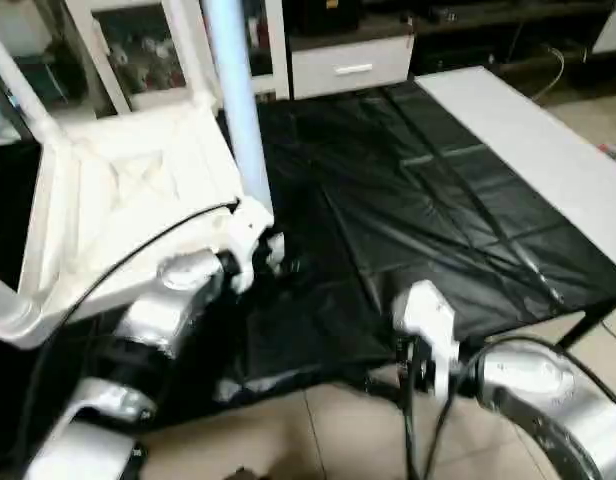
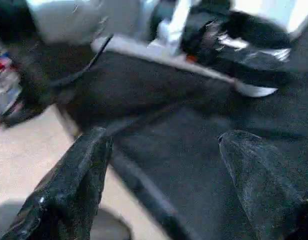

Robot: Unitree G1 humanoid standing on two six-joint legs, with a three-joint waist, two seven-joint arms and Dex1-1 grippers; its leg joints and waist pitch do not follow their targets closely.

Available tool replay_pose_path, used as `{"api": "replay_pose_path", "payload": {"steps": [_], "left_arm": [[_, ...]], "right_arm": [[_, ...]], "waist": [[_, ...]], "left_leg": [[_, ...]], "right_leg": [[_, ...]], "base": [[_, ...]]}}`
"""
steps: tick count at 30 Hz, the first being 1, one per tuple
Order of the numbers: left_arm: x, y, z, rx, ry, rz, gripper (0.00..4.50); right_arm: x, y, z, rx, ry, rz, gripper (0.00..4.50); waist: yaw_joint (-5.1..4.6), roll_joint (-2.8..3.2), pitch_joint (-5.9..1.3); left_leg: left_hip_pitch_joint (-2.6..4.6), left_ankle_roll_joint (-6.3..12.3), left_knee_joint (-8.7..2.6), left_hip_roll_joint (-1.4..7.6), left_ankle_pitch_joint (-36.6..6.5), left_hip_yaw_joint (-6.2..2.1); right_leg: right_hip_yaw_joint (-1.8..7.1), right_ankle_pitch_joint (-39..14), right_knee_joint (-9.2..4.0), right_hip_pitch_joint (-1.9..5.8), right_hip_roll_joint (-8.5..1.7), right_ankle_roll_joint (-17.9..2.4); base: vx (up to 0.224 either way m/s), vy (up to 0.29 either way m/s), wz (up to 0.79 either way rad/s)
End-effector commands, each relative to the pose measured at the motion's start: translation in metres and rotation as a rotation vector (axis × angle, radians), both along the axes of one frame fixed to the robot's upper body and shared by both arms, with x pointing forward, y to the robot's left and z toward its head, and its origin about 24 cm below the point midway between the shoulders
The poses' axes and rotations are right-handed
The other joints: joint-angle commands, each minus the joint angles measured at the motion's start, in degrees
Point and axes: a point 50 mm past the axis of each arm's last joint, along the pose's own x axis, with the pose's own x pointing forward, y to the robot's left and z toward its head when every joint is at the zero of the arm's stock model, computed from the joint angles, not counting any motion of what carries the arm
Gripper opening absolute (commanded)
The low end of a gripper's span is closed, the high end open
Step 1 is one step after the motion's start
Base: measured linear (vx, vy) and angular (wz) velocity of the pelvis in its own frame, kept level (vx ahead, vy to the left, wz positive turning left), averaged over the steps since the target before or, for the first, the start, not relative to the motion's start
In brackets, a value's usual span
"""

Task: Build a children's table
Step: Rotate table base

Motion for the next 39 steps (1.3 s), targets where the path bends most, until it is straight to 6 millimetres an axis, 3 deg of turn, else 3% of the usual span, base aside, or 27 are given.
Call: {"api": "replay_pose_path", "payload": {"steps": [1, 7, 11, 12, 14, 15, 16, 17, 19, 21, 22, 23, 24, 25, 26, 27, 28, 30, 31, 32, 33, 34, 35, 36, 37, 38, 39], "left_arm": [[0.001, 0.01, 0.008, -0.033, -0.053, 0.085, 4.42], [-0.049, 0.023, 0.01, -0.313, -0.149, 0.387, 4.42], [-0.077, 0.031, 0.001, -0.311, -0.161, 0.502, 4.42], [-0.08, 0.035, -0.003, -0.274, -0.173, 0.541, 4.42], [-0.081, 0.039, -0.007, -0.248, -0.166, 0.595, 4.42], [-0.08, 0.042, -0.009, -0.197, -0.18, 0.639, 4.42], [-0.077, 0.042, -0.009, -0.177, -0.179, 0.682, 4.42], [-0.076, 0.042, -0.009, -0.174, -0.176, 0.694, 4.42], [-0.074, 0.039, -0.006, -0.191, -0.173, 0.706, 4.42], [-0.074, 0.037, -0.003, -0.201, -0.179, 0.708, 4.42], [-0.073, 0.035, -0.002, -0.195, -0.177, 0.718, 4.42], [-0.073, 0.035, -0.001, -0.186, -0.178, 0.735, 4.42], [-0.072, 0.036, -0.001, -0.2, -0.16, 0.76, 4.42], [-0.071, 0.037, 0.001, -0.209, -0.162, 0.766, 4.42], [-0.071, 0.037, 0.002, -0.214, -0.172, 0.759, 4.42], [-0.071, 0.037, 0.002, -0.2, -0.168, 0.759, 4.42], [-0.071, 0.037, 0.003, -0.203, -0.169, 0.754, 4.42], [-0.07, 0.037, 0.005, -0.198, -0.172, 0.735, 4.42], [-0.07, 0.037, 0.006, -0.2, -0.178, 0.726, 4.42], [-0.07, 0.037, 0.006, -0.2, -0.178, 0.724, 4.42], [-0.07, 0.037, 0.007, -0.195, -0.182, 0.725, 4.42], [-0.071, 0.038, 0.006, -0.191, -0.179, 0.726, 4.42], [-0.071, 0.038, 0.006, -0.188, -0.175, 0.729, 4.42], [-0.071, 0.038, 0.006, -0.188, -0.174, 0.73, 4.42], [-0.072, 0.038, 0.006, -0.187, -0.173, 0.733, 4.42], [-0.072, 0.038, 0.006, -0.187, -0.173, 0.735, 4.42], [-0.072, 0.038, 0.006, -0.189, -0.172, 0.736, 4.42]], "right_arm": [[0.007, -0.004, 0.003, 0.012, -0.033, -0.078, 3.76], [0.012, -0.015, 0.0, 0.016, -0.107, -0.308, 3.76], [0.002, -0.02, -0.007, -0.012, -0.103, -0.324, 3.76], [0.004, -0.025, -0.01, -0.018, -0.101, -0.373, 3.76], [0.008, -0.028, -0.011, -0.012, -0.099, -0.428, 3.76], [0.013, -0.032, -0.012, -0.003, -0.096, -0.494, 3.76], [0.021, -0.034, -0.011, 0.02, -0.108, -0.564, 3.76], [0.023, -0.033, -0.01, 0.026, -0.117, -0.574, 3.76], [0.026, -0.031, -0.009, 0.031, -0.127, -0.585, 3.76], [0.028, -0.03, -0.008, 0.032, -0.129, -0.6, 3.76], [0.031, -0.03, -0.009, 0.022, -0.128, -0.624, 3.76], [0.033, -0.031, -0.01, 0.016, -0.13, -0.645, 3.76], [0.034, -0.031, -0.011, 0.007, -0.132, -0.667, 3.76], [0.034, -0.031, -0.014, 0.015, -0.103, -0.682, 3.76], [0.033, -0.031, -0.016, 0.016, -0.09, -0.681, 3.76], [0.032, -0.029, -0.017, 0.007, -0.091, -0.663, 3.76], [0.03, -0.027, -0.017, 0.003, -0.095, -0.642, 3.76], [0.027, -0.022, -0.018, -0.004, -0.109, -0.599, 3.76], [0.026, -0.02, -0.018, -0.012, -0.115, -0.581, 3.76], [0.026, -0.018, -0.018, -0.018, -0.118, -0.565, 3.76], [0.026, -0.016, -0.017, -0.024, -0.13, -0.554, 3.76], [0.027, -0.016, -0.016, -0.014, -0.124, -0.561, 3.76], [0.028, -0.016, -0.016, -0.007, -0.12, -0.569, 3.76], [0.029, -0.016, -0.015, -0.009, -0.125, -0.573, 3.76], [0.03, -0.015, -0.015, -0.008, -0.127, -0.567, 3.76], [0.03, -0.014, -0.015, -0.01, -0.129, -0.559, 3.76], [0.03, -0.014, -0.015, -0.01, -0.133, -0.554, 3.76]], "waist": [[0.29, -0.88, -3.97], [-0.15, -0.55, -3.73], [0.13, -1.19, -3.21], [0.34, -2.28, -2.99], [0.64, -1.81, -2.72], [0.91, -2.4, -2.68], [0.92, -1.36, -2.43], [0.5, -1.49, -2.54], [-1.82, 0.15, -2.54], [-2.7, 0.3, -2.36], [-2.81, -0.28, -2.33], [-2.56, -0.65, -2.08], [-2.18, -1.82, -2.38], [-1.59, -3.81, -2.72], [-0.1, -4.36, -2.24], [1.17, -5.94, -2.65], [2.52, -5.93, -1.32], [3.2, -5.61, -2.35], [3.52, -4.17, -3.45], [3.25, -3.82, -3.26], [2.41, -2.41, -3.41], [2.4, -3.0, -2.11], [2.7, -3.6, -1.85], [3.75, -4.64, -0.8], [3.2, -4.32, -0.5], [3.39, -3.91, -0.07], [3.09, -4.5, -0.49]], "left_leg": [[0.64, 6.03, -3.33, 1.96, -3.53, 0.16], [0.89, 4.85, -3.67, 2.59, -8.69, 0.65], [1.18, 3.64, -4.03, 2.7, -13.01, 1.56], [1.07, 3.18, -4.34, 2.76, -13.72, 1.68], [1.47, 1.56, -4.67, 2.78, -16.22, 1.74], [1.66, 0.27, -5.01, 2.98, -16.83, 1.57], [-1.17, 2.11, -6.43, 1.29, -19.86, -1.18], [-0.74, 1.94, -6.57, 1.56, -22.13, -2.72], [1.66, 2.9, -8.79, 4.07, -27.84, -10.62], [3.33, 5.7, -10.07, 4.75, -29.53, -15.8], [2.83, 6.49, -10.6, 3.11, -27.93, -17.59], [1.82, 5.95, -10.94, 1.37, -27.97, -17.83], [0.1, 5.29, -9.6, -3.12, -25.76, -16.89], [0.82, 5.1, -3.08, -4.37, -18.94, -11.57], [0.5, 4.81, 3.65, -5.94, -15.72, -7.14], [-2.19, 5.18, 9.41, -5.74, -10.04, -2.0], [-2.82, 4.37, 6.36, -4.14, -6.56, -2.17], [-0.72, 6.77, 1.52, -2.2, -5.38, -2.25], [0.56, 8.73, -0.3, -0.26, -3.22, -2.61], [1.98, 10.05, -1.56, 2.14, -5.18, -3.82], [4.37, 12.29, -3.85, 6.2, -10.54, -5.55], [0.8, 13.74, -4.51, 3.47, -20.12, -5.96], [1.12, 11.69, -2.72, 1.18, -22.15, -3.81], [0.67, 10.39, 3.93, -1.03, -15.58, -0.94], [-0.77, 9.48, 6.8, -0.44, -10.87, -0.73], [-0.34, 9.24, 6.51, 0.03, -11.35, -0.9], [-1.46, 9.23, 5.92, -0.1, -10.84, -0.21]], "right_leg": [[2.56, 8.2, -4.2, 3.19, -2.84, -15.25], [2.97, 2.67, -4.85, 2.93, -2.92, -14.41], [3.12, -5.08, -5.94, 2.21, -2.59, -11.41], [3.14, -8.59, -5.97, 2.12, -2.5, -10.45], [3.33, -13.96, -6.57, 1.53, -2.32, -8.2], [3.45, -14.42, -6.42, 1.31, -2.12, -7.33], [-0.28, -15.01, -5.66, 3.23, -1.7, -6.51], [-0.77, -13.63, -5.57, 2.99, -1.47, -6.69], [-1.63, -5.42, -1.63, 2.61, 1.85, -11.13], [0.14, -9.4, 2.18, 1.18, 3.11, -12.74], [1.62, -9.47, 2.75, 0.92, 3.05, -13.52], [2.25, -9.41, 2.15, 1.45, 2.76, -14.82], [3.46, -10.54, -1.57, 3.07, 1.61, -19.97], [6.06, -12.65, -7.73, 2.94, -1.51, -27.45], [6.92, -16.28, -11.09, 3.2, -4.31, -30.4], [8.63, -19.82, -10.15, 5.32, -4.34, -23.58], [9.37, -18.82, -8.79, 5.21, -5.14, -12.25], [8.74, -9.5, -7.54, 5.69, -4.05, -2.61], [7.45, -1.24, -6.72, 6.01, -2.01, 0.8], [6.69, -0.23, -5.84, 4.69, -1.25, 1.75], [5.4, -2.94, -4.57, 4.16, -2.27, 1.05], [4.35, -11.14, -5.82, 6.61, -4.74, -2.31], [4.51, -22.24, -7.89, 7.3, -5.69, -2.58], [4.24, -46.08, -12.65, 8.04, -9.54, -3.4], [3.62, -53.32, -13.82, 8.89, -11.06, -3.14], [2.68, -53.74, -14.13, 8.66, -11.14, -3.12], [-0.07, -49.53, -13.72, 10.78, -9.8, -3.89]], "base": [[0.0, 0.0, 0.0], [0.0, 0.0, 0.0], [0.0, 0.0, 0.0], [0.0, 0.0, 0.0], [0.0, 0.0, 0.0], [0.0, 0.0, 0.0], [-0.035, 0.006, 0.24], [-0.035, 0.006, 0.24], [-0.01, -0.026, 0.52], [-0.006, -0.066, 0.53], [-0.005, -0.165, 0.56], [-0.005, -0.165, 0.56], [-0.021, -0.219, 0.55], [-0.04, -0.223, 0.41], [-0.04, -0.223, 0.41], [-0.031, -0.195, 0.06], [-0.003, -0.171, -0.03], [-0.004, -0.157, 0.02], [0.0, -0.125, 0.12], [0.0, -0.125, 0.12], [0.012, -0.097, 0.1], [0.033, -0.059, 0.26], [0.033, -0.059, 0.26], [0.051, -0.03, 0.47], [0.072, 0.012, 0.47], [0.072, 0.012, 0.47], [0.107, 0.041, 0.5]]}}
